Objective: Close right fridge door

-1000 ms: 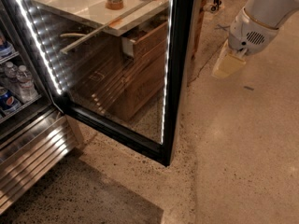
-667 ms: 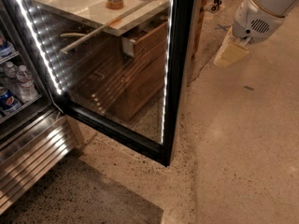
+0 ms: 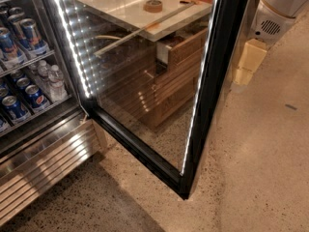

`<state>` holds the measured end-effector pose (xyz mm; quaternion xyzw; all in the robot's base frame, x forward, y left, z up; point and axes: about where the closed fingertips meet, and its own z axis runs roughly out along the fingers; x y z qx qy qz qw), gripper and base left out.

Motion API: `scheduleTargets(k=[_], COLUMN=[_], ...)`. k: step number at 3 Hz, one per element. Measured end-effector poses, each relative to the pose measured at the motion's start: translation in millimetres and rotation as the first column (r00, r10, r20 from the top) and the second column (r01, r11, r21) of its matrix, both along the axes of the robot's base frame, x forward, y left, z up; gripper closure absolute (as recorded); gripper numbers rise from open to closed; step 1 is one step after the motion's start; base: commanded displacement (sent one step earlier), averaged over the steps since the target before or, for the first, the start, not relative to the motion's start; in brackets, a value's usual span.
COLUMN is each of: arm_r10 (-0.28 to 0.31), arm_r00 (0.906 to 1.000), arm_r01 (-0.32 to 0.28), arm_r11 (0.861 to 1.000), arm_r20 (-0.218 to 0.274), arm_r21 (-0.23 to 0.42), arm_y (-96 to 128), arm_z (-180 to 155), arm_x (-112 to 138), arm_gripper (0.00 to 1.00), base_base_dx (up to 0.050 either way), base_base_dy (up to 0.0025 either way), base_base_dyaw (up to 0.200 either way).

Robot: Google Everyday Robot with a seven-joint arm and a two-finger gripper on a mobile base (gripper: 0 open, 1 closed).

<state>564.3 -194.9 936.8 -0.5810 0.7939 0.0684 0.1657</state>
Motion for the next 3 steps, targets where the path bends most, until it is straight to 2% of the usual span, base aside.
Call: scheduleTargets(k=[1, 2, 3], arm_r10=[0.000, 0.000, 0.000], arm_r00=[1.0000, 1.0000, 1.0000], arm_r01=[0.000, 0.000, 0.000], arm_r11=[1.000, 1.000, 1.000], arm_r20=[0.000, 0.000, 0.000], arm_r21=[0.000, 0.000, 0.000], arm_y=[0.0, 0.0, 0.0], arm_z=[0.0, 0.0, 0.0], arm_x=[0.0, 0.0, 0.0], arm_gripper=[1.00, 1.00, 1.00], base_base_dx=[0.000, 0.041, -0.033], base_base_dy=[-0.00001, 0.00238, -0.00260], base_base_dyaw=[-0.198, 0.116, 0.151])
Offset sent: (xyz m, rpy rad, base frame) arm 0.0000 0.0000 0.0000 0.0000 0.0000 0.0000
